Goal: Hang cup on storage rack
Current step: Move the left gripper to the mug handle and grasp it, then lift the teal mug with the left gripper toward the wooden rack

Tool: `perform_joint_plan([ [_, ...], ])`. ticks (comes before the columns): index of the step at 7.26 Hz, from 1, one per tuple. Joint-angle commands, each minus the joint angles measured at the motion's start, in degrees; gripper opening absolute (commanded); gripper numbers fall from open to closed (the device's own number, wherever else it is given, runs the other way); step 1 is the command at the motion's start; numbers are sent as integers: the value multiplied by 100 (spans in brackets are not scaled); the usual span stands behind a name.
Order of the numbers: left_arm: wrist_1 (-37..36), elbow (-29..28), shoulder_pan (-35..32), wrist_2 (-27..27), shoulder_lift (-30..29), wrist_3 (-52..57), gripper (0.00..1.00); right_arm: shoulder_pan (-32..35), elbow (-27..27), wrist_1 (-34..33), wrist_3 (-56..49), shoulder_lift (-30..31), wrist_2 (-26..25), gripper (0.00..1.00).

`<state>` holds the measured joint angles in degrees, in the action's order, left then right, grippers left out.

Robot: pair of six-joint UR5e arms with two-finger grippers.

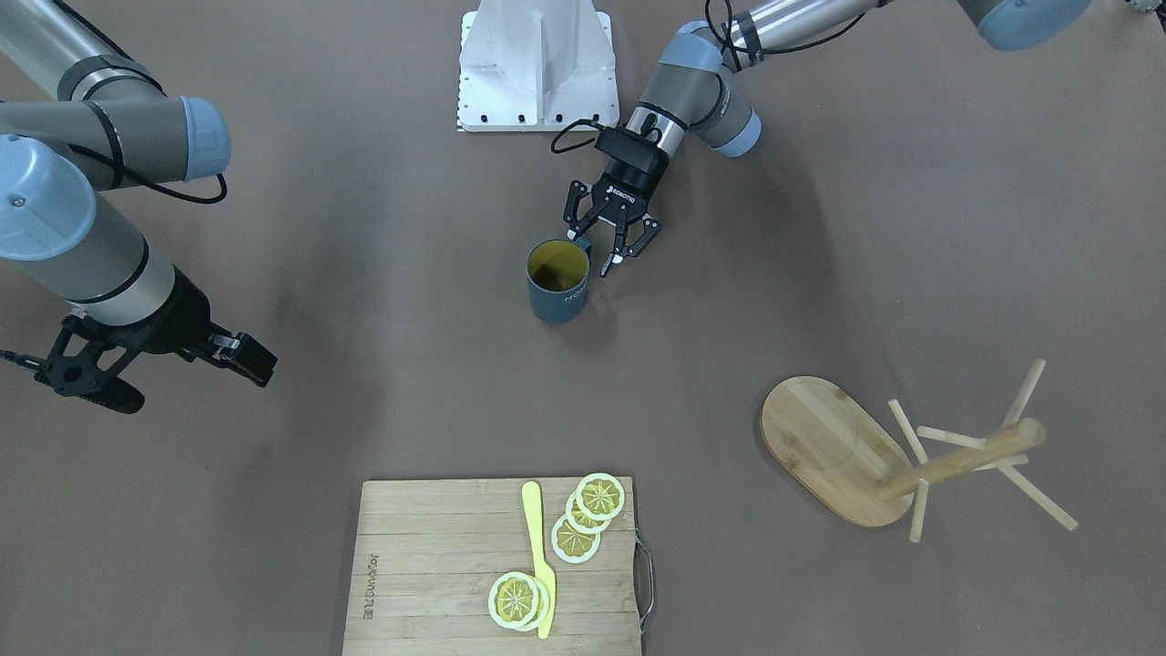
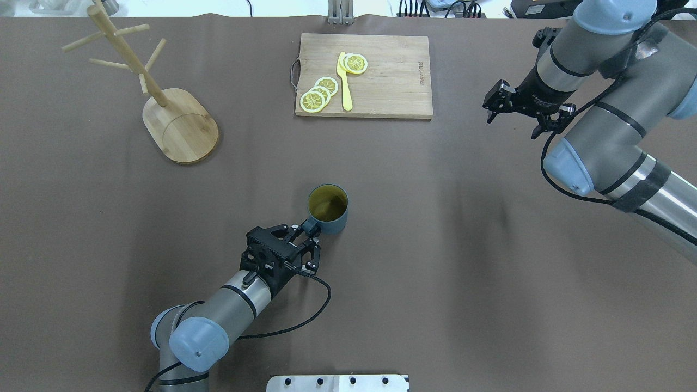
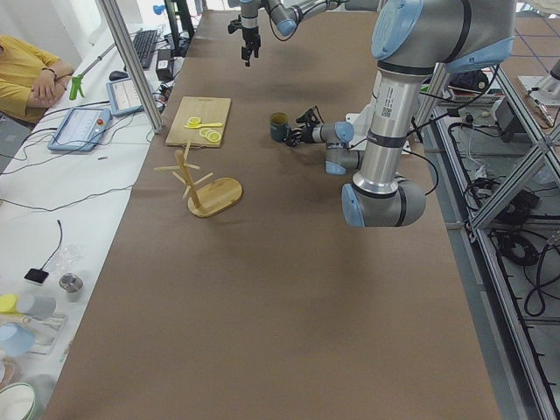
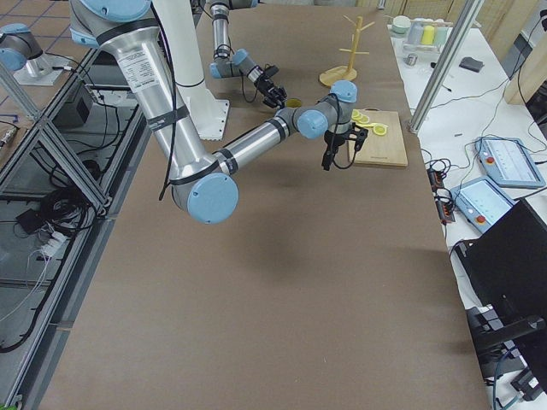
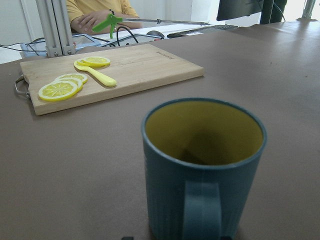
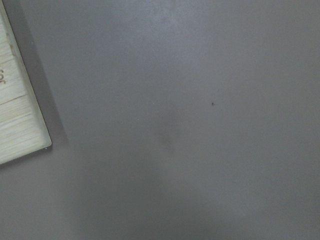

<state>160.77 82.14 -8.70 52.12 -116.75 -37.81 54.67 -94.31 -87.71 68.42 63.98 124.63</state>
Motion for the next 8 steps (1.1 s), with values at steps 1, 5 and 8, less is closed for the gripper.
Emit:
perform_joint_plan([
  [1,-36,29,-9,18,-75,-16,0,0,1,-9,5,-9,0,100],
  [5,566,662,-1322,1970,379,-2493,0,0,9,0,-4,-9,-97,100],
  [8,1726,601,-2422,2679,575,-6430,0,0,0,0,5,-17,-219,100],
])
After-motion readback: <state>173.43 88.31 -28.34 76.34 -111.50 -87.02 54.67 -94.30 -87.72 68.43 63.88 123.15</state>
